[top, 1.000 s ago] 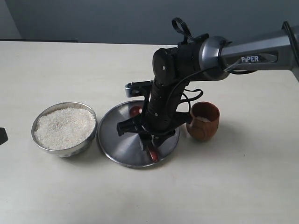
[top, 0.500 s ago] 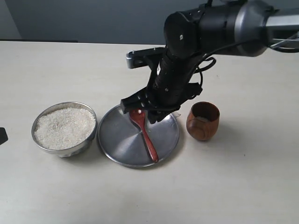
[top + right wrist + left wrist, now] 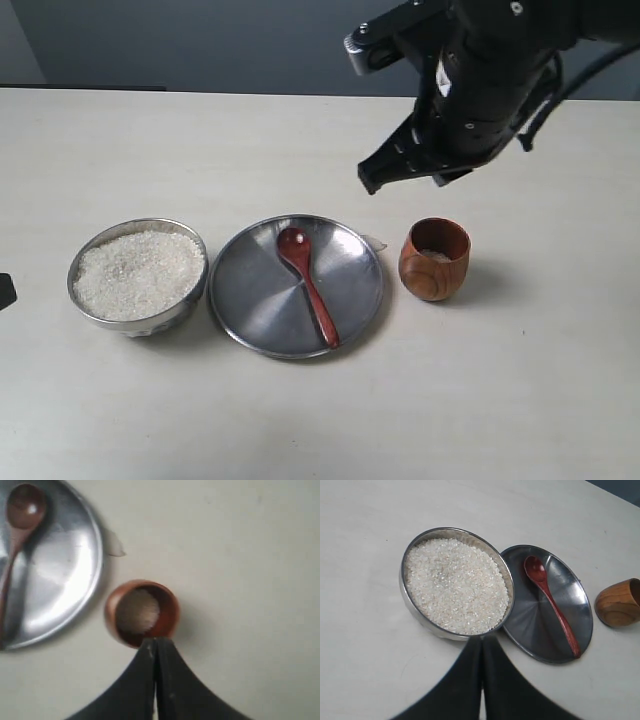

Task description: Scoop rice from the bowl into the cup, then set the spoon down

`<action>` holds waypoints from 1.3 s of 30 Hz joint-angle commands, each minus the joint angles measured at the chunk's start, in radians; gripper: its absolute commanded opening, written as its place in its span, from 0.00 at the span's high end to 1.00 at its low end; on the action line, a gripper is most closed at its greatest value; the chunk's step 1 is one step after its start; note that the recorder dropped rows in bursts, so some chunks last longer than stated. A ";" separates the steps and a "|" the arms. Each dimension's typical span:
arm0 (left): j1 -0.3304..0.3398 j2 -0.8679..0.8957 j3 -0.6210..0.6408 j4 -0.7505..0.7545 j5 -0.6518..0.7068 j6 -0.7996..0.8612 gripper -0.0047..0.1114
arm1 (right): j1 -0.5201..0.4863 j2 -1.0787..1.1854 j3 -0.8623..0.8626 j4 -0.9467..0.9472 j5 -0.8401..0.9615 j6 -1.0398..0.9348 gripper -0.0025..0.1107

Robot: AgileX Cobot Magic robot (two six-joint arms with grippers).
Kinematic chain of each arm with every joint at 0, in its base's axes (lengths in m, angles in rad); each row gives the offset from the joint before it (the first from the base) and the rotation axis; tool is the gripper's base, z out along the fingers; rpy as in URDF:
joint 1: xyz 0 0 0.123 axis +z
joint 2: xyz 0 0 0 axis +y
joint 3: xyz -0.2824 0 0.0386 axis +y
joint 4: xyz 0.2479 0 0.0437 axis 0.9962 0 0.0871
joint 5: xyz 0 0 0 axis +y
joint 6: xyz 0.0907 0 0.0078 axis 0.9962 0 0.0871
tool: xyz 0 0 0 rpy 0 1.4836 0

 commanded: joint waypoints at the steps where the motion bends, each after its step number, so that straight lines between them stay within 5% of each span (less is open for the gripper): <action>1: -0.005 0.002 -0.004 -0.002 -0.004 0.000 0.96 | -0.002 -0.082 0.095 -0.149 0.021 0.091 0.98; 31: -0.005 0.002 -0.004 0.000 -0.046 0.000 0.96 | -0.002 -0.810 0.888 -0.540 -0.294 0.789 0.98; 39: -0.005 0.002 -0.004 0.330 -0.053 0.025 0.96 | -0.002 -0.943 0.986 -0.556 -0.340 0.877 0.98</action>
